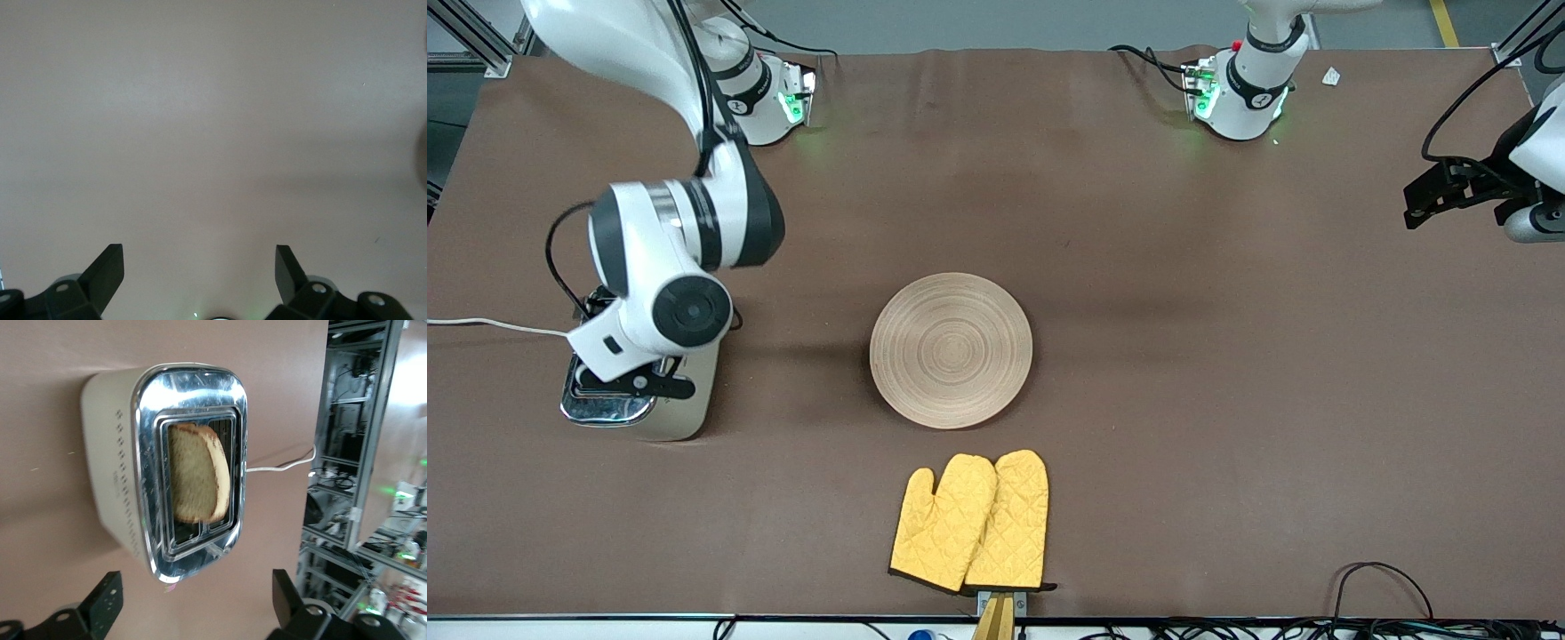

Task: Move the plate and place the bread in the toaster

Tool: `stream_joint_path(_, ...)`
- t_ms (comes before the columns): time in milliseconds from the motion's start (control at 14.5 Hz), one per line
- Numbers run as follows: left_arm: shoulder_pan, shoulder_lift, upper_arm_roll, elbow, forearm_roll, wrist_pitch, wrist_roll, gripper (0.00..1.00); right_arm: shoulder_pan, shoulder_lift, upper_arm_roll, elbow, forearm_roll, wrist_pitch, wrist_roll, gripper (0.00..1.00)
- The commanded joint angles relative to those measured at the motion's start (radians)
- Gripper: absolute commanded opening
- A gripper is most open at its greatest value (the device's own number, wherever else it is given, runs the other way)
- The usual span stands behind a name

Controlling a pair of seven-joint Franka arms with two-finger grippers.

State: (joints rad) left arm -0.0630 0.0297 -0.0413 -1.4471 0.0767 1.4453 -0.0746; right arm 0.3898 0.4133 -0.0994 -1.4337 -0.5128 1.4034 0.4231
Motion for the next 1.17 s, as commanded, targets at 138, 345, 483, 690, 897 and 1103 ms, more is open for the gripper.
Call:
stream_joint_path(138, 0.002, 0.001, 0.001, 0.014, -0.014, -0.019, 0.021, 1.00, -0.090, -0.148, -0.008, 0.039, 0.261, -0.014, -0.069, 1.00)
stream_joint_path(345, 0.000, -0.002, -0.002, 0.010, -0.015, -0.019, 0.029, 1.00, -0.133, -0.208, -0.010, 0.068, 0.315, -0.050, -0.175, 1.00)
stream_joint_path(483, -0.008, -0.016, -0.003, -0.010, -0.015, -0.022, 0.027, 1.00, -0.218, -0.253, -0.008, 0.088, 0.417, -0.055, -0.184, 1.00)
stream_joint_path(690, -0.005, -0.019, -0.003, -0.015, -0.057, -0.022, 0.026, 1.00, -0.281, -0.301, -0.008, 0.087, 0.490, -0.058, -0.305, 1.00)
stream_joint_path(897, -0.008, -0.031, -0.002, -0.026, -0.057, -0.020, 0.016, 1.00, -0.312, -0.350, -0.007, 0.078, 0.494, -0.098, -0.336, 1.00)
stream_joint_path(1103, -0.009, -0.025, -0.005, -0.021, -0.055, -0.020, 0.019, 1.00, -0.364, -0.379, 0.035, 0.065, 0.494, -0.116, -0.407, 1.00)
